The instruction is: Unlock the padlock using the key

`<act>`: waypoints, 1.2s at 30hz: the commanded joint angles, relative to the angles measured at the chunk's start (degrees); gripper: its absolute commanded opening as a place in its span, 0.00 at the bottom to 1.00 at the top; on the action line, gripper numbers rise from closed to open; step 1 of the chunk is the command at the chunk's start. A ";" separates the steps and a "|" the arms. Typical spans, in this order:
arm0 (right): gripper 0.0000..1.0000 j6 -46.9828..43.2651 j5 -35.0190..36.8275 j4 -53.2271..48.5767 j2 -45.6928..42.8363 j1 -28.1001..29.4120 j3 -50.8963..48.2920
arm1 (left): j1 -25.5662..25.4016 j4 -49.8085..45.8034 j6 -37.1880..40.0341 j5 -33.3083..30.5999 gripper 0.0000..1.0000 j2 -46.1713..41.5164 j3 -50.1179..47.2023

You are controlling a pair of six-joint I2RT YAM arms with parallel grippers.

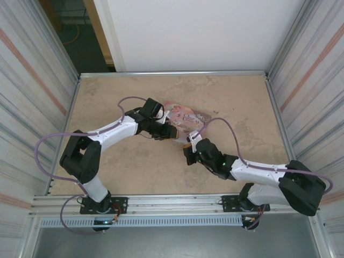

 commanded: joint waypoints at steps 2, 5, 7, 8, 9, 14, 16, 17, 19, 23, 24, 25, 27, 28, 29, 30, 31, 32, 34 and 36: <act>0.00 -2.34 3.31 6.15 2.15 0.67 0.00 | -0.15 1.55 -0.45 3.88 0.18 -3.21 3.14; 0.00 -2.96 3.60 7.21 3.33 0.67 -0.01 | -0.08 2.01 -0.89 4.20 0.18 -3.30 3.05; 0.00 -3.23 3.78 7.79 3.89 0.65 -0.03 | -0.02 2.25 -1.17 4.56 0.18 -3.31 3.09; 0.00 -3.27 3.97 7.94 3.97 0.67 -0.05 | 0.02 2.34 -1.22 4.66 0.18 -3.30 3.05; 0.00 -3.32 4.22 8.23 4.08 0.66 -0.22 | 0.02 2.34 -1.25 4.69 0.19 -3.30 3.13; 0.00 -3.27 5.00 9.23 4.26 0.66 -0.76 | 0.22 2.34 -1.71 4.69 0.18 -3.22 3.23; 0.00 -3.27 5.20 9.34 4.35 0.64 -0.89 | 0.29 2.48 -1.94 4.69 0.18 -3.22 3.27; 0.00 -3.27 5.37 9.42 4.35 0.58 -0.83 | 0.30 2.52 -1.99 4.68 0.18 -3.22 3.22; 0.00 -3.27 5.54 9.66 4.40 0.50 -1.02 | 0.29 2.61 -2.06 4.75 0.18 -3.13 3.29; 0.00 -3.18 5.97 10.04 4.60 0.31 -1.21 | 0.29 2.76 -2.29 4.87 0.18 -3.04 3.41; 0.00 -3.18 5.99 10.13 4.64 0.27 -1.24 | 0.29 2.70 -2.30 4.93 0.18 -2.98 3.45; 0.00 -3.18 6.06 10.21 4.70 0.23 -1.25 | 0.29 2.72 -2.30 4.95 0.18 -2.95 3.49; 0.00 -3.10 6.01 10.30 4.90 0.10 -1.15 | 0.31 2.70 -2.19 4.96 0.18 -2.93 3.57; 0.00 -3.10 6.07 10.39 4.96 0.04 -1.11 | 0.30 2.62 -2.19 4.95 0.18 -2.86 3.65; 0.00 -3.02 6.00 10.43 5.08 -0.03 -1.01 | 0.29 2.63 -2.15 4.91 0.18 -2.78 3.73; 0.00 -3.01 6.06 10.41 5.14 -0.12 -0.92 | 0.29 2.62 -2.20 4.89 0.18 -2.71 3.74; 0.00 -3.01 6.11 10.48 5.25 -0.12 -0.86 | 0.29 2.69 -2.23 4.99 0.18 -2.69 3.77; 0.00 -2.88 6.13 10.56 5.41 -0.26 -0.80 | 0.29 2.65 -2.21 5.03 0.18 -2.61 3.84; 0.00 -2.70 6.08 10.63 5.64 -0.47 -0.69 | 0.29 2.70 -2.31 5.11 0.18 -2.60 3.84; 0.00 -2.57 5.95 10.65 5.83 -0.73 -0.55 | 0.29 2.70 -2.31 5.13 0.17 -2.52 3.84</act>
